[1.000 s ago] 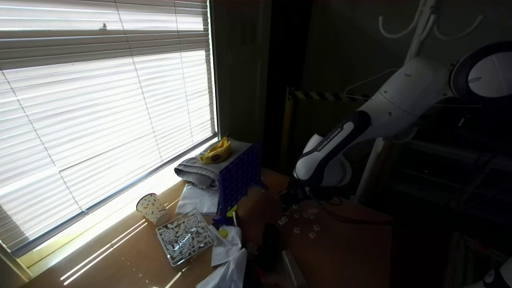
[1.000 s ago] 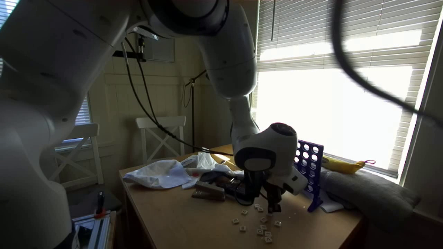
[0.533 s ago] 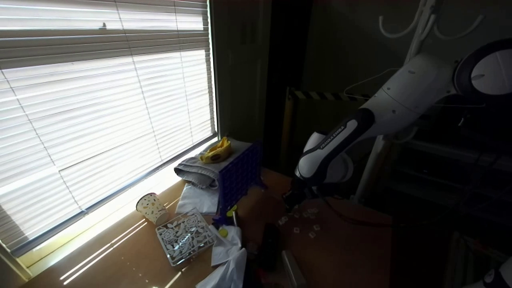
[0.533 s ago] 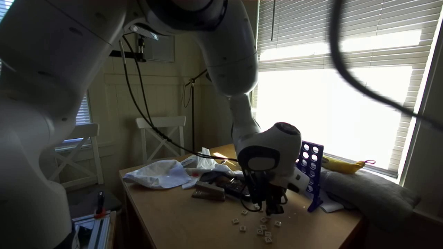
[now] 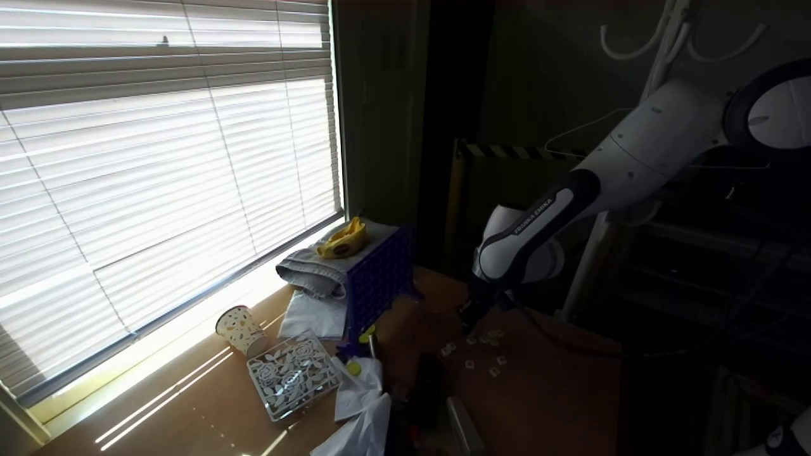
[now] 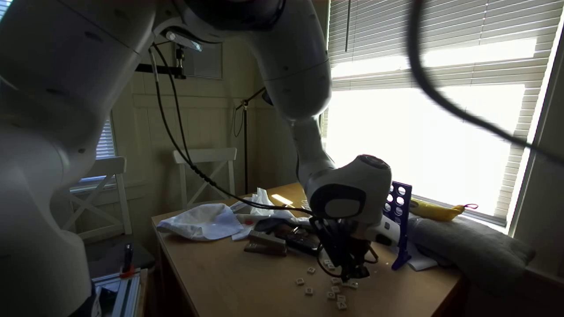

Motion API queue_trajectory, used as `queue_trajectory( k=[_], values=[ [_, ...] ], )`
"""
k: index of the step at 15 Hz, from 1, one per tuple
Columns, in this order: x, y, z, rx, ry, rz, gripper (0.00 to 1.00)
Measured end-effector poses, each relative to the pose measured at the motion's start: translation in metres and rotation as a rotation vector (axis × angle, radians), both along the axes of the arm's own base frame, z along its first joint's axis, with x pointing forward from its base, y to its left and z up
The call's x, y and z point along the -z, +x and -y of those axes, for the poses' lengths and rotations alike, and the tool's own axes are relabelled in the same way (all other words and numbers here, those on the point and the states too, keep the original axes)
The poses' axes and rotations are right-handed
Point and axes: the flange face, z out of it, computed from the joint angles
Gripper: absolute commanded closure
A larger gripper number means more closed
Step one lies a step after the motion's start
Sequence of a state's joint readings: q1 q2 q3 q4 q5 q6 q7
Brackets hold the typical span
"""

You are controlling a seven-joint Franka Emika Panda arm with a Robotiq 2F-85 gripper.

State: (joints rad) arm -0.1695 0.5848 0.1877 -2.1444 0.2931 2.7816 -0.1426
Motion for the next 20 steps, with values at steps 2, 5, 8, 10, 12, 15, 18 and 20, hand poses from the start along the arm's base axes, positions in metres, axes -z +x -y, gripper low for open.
queue_trajectory(
  k=[2, 5, 8, 10, 12, 15, 18, 20],
  values=[
    [-0.001, 0.000, 0.005, -0.032, -0.023, -0.001, 1.00],
    [-0.002, 0.001, 0.008, -0.074, -0.050, 0.002, 1.00],
    [-0.002, 0.001, 0.007, -0.110, -0.068, 0.003, 1.00],
    [-0.002, 0.001, 0.006, -0.130, -0.076, 0.003, 1.00],
    [-0.002, 0.001, 0.005, -0.151, -0.079, 0.000, 1.00],
    [-0.002, 0.002, 0.003, -0.198, -0.079, -0.011, 1.00],
    [-0.002, 0.001, -0.002, -0.251, -0.079, -0.023, 1.00],
    [-0.002, 0.002, -0.006, -0.288, -0.085, -0.032, 1.00]
  ],
)
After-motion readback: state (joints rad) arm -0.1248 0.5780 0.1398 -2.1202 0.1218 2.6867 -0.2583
